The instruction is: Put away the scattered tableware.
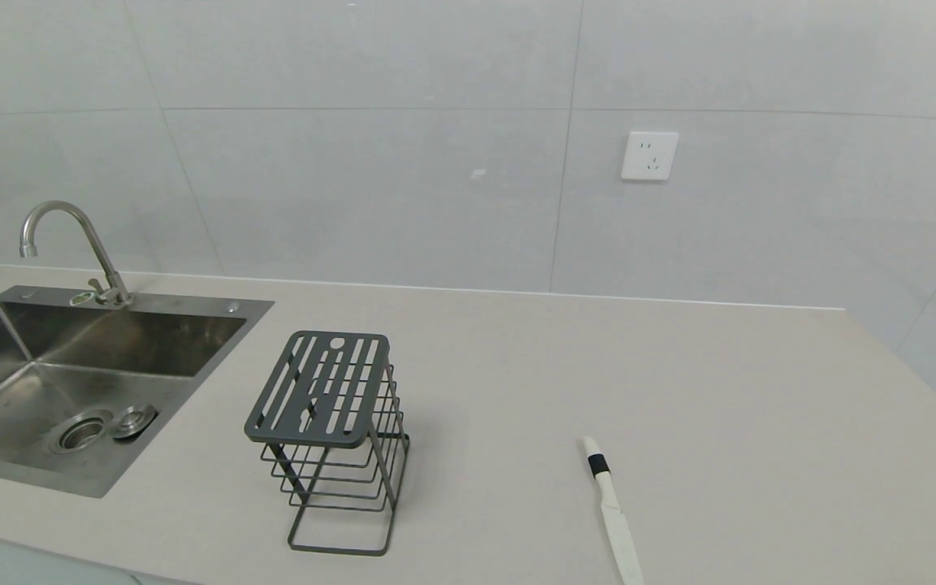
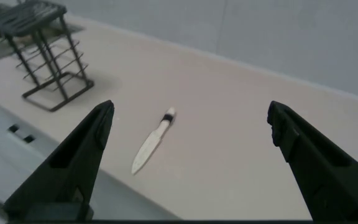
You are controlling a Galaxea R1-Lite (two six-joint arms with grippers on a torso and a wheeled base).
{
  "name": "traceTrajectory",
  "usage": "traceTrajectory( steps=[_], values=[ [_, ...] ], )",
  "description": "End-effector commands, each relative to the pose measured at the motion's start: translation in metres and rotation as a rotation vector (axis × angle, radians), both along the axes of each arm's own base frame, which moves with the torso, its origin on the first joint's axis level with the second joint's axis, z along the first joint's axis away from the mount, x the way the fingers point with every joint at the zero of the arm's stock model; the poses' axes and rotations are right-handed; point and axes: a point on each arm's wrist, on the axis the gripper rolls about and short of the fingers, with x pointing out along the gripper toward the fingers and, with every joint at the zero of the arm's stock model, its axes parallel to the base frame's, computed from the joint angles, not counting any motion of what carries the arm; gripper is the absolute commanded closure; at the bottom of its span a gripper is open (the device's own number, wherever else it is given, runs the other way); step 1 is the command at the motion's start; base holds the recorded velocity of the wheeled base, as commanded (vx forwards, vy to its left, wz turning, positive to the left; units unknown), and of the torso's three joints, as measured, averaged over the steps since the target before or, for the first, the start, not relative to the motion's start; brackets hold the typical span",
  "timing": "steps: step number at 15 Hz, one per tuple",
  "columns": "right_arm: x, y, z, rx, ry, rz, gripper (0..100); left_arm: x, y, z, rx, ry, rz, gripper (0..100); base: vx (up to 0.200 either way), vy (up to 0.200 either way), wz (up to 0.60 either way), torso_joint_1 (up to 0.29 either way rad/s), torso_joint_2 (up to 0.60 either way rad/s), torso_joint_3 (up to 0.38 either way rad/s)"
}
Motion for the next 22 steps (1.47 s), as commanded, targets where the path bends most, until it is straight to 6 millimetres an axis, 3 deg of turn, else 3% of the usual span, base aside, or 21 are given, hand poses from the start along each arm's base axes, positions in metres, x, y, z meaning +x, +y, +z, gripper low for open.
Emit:
traceTrajectory(
  steps=[1, 11, 16, 19, 22],
  values=[
    [0.033, 0.007, -0.004, -0.034, 0.261, 0.154, 0, 0.0, 0.0, 0.0, -0.001, 0.003, 0.0, 0, 0.0, 0.0, 0.0, 0.0, 0.0, 0.0],
    [0.086, 0.037, -0.013, -0.193, 0.524, 0.283, 0, 0.0, 0.0, 0.0, -0.029, 0.005, 0.003, 0, 0.0, 0.0, 0.0, 0.0, 0.0, 0.0],
    [0.138, 0.07, -0.023, -0.244, 0.571, 0.358, 0, 0.0, 0.0, 0.0, -0.029, 0.005, 0.003, 0, 0.0, 0.0, 0.0, 0.0, 0.0, 0.0],
    [0.15, 0.083, -0.032, -0.234, 0.643, 0.351, 0, 0.0, 0.0, 0.0, -0.027, 0.005, 0.001, 0, 0.0, 0.0, 0.0, 0.0, 0.0, 0.0],
    [0.161, 0.114, -0.039, -0.237, 0.696, 0.21, 0, 0.0, 0.0, 0.0, -0.029, 0.005, 0.003, 0, 0.0, 0.0, 0.0, 0.0, 0.0, 0.0]
  ],
)
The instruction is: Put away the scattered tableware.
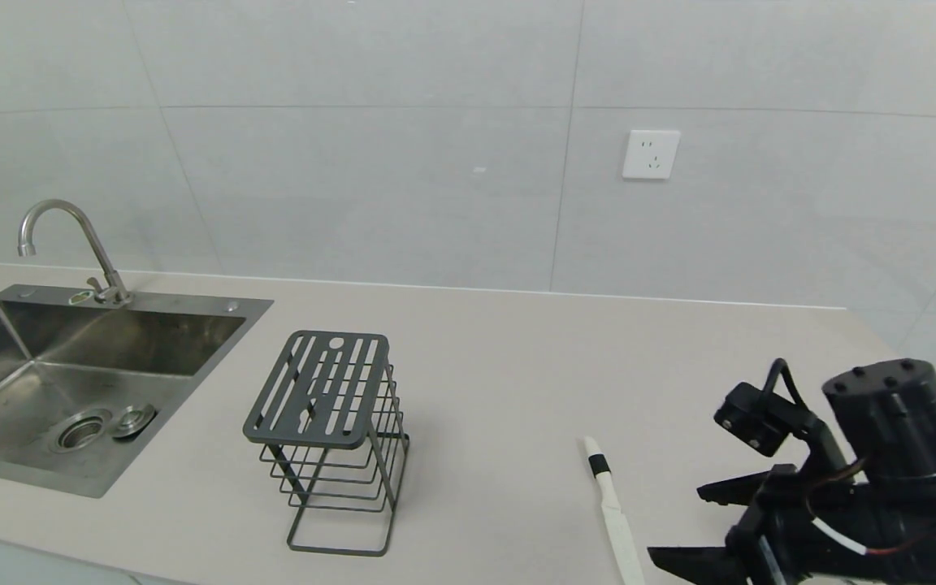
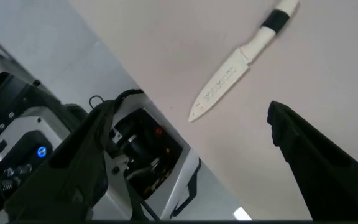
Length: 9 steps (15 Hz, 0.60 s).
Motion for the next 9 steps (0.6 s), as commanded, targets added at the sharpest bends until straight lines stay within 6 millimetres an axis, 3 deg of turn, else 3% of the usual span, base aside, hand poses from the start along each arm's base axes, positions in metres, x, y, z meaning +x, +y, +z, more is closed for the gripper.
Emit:
traceTrajectory(
  steps=[1, 4, 9],
  values=[
    [0.005, 0.024, -0.015, -0.038, 0.054, -0.051, 0, 0.0, 0.0, 0.0, 0.001, 0.001, 0.0, 0, 0.0, 0.0, 0.0, 0.0, 0.0, 0.0],
    [0.004, 0.037, -0.031, -0.112, 0.088, -0.168, 0, 0.0, 0.0, 0.0, 0.001, 0.001, 0.0, 0, 0.0, 0.0, 0.0, 0.0, 0.0, 0.0],
    [0.014, 0.051, -0.049, -0.181, 0.111, -0.172, 0, 0.0, 0.0, 0.0, 0.001, 0.001, -0.001, 0, 0.0, 0.0, 0.0, 0.0, 0.0, 0.0]
  ],
)
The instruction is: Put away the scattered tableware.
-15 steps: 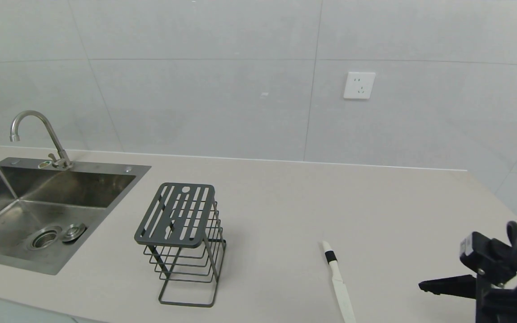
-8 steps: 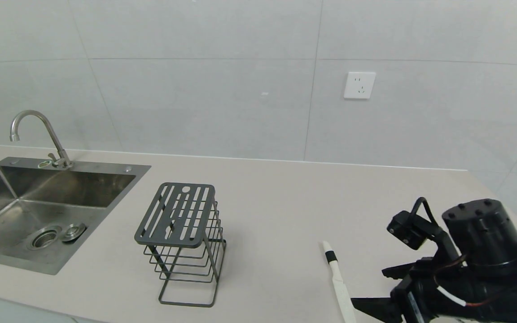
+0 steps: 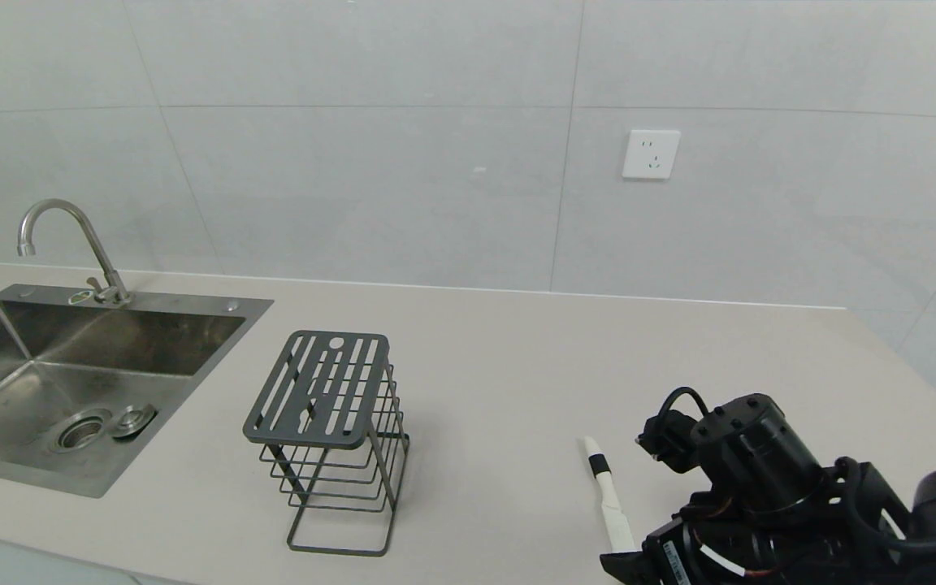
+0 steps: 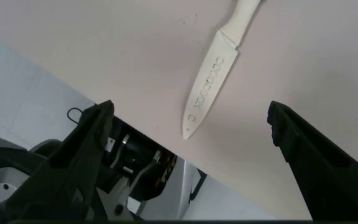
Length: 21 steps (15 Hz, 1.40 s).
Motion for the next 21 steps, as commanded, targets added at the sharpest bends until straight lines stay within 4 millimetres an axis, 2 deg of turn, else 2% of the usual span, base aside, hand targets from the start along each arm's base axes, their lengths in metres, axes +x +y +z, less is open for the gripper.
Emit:
traceTrajectory(
  steps=[1, 3, 6, 9, 21],
  values=[
    [0.011, 0.011, -0.013, -0.025, 0.004, -0.001, 0, 0.0, 0.0, 0.0, 0.0, 0.001, 0.0, 0, 0.0, 0.0, 0.0, 0.0, 0.0, 0.0],
    [0.022, 0.019, -0.03, -0.066, -0.03, -0.034, 0, 0.0, 0.0, 0.0, -0.002, 0.001, 0.0, 0, 0.0, 0.0, 0.0, 0.0, 0.0, 0.0],
    [0.028, 0.021, -0.048, -0.121, -0.006, -0.052, 0, 0.0, 0.0, 0.0, -0.002, 0.001, 0.0, 0, 0.0, 0.0, 0.0, 0.0, 0.0, 0.0],
    [0.041, 0.022, -0.055, -0.16, -0.033, -0.1, 0, 0.0, 0.0, 0.0, -0.002, 0.001, 0.0, 0, 0.0, 0.0, 0.0, 0.0, 0.0, 0.0],
    [0.05, 0.031, -0.065, -0.166, -0.026, -0.096, 0, 0.0, 0.0, 0.0, -0.002, 0.001, -0.001, 0, 0.0, 0.0, 0.0, 0.0, 0.0, 0.0]
  ],
)
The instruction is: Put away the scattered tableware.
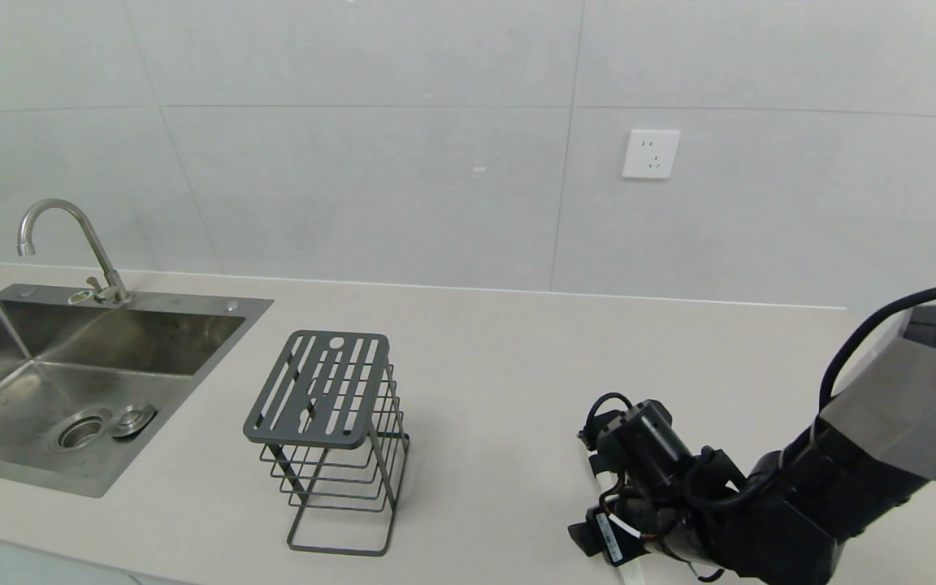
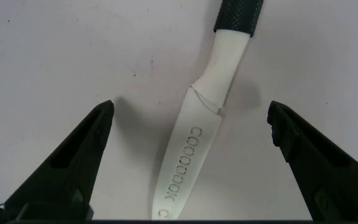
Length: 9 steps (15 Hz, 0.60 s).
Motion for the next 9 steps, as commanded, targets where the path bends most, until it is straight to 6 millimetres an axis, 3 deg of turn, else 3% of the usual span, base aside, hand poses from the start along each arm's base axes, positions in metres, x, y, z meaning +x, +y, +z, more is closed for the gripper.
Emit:
traceTrajectory(
  steps=[1, 3, 4, 9],
  values=[
    [0.0, 0.0, -0.002, -0.004, 0.005, 0.0, 0, 0.0, 0.0, 0.0, 0.0, 0.001, 0.001, 0, 0.0, 0.0, 0.0, 0.0, 0.0, 0.0],
    [-0.001, 0.0, -0.004, -0.01, 0.012, 0.002, 0, 0.0, 0.0, 0.0, 0.0, 0.001, 0.0, 0, 0.0, 0.0, 0.0, 0.0, 0.0, 0.0],
    [-0.002, 0.0, -0.006, -0.013, 0.019, 0.003, 100, 0.0, 0.0, 0.0, 0.0, 0.001, 0.0, 0, 0.0, 0.0, 0.0, 0.0, 0.0, 0.0],
    [-0.014, -0.012, -0.017, -0.055, 0.08, -0.008, 100, 0.0, 0.0, 0.0, 0.0, 0.001, 0.0, 0, 0.0, 0.0, 0.0, 0.0, 0.0, 0.0]
  ],
)
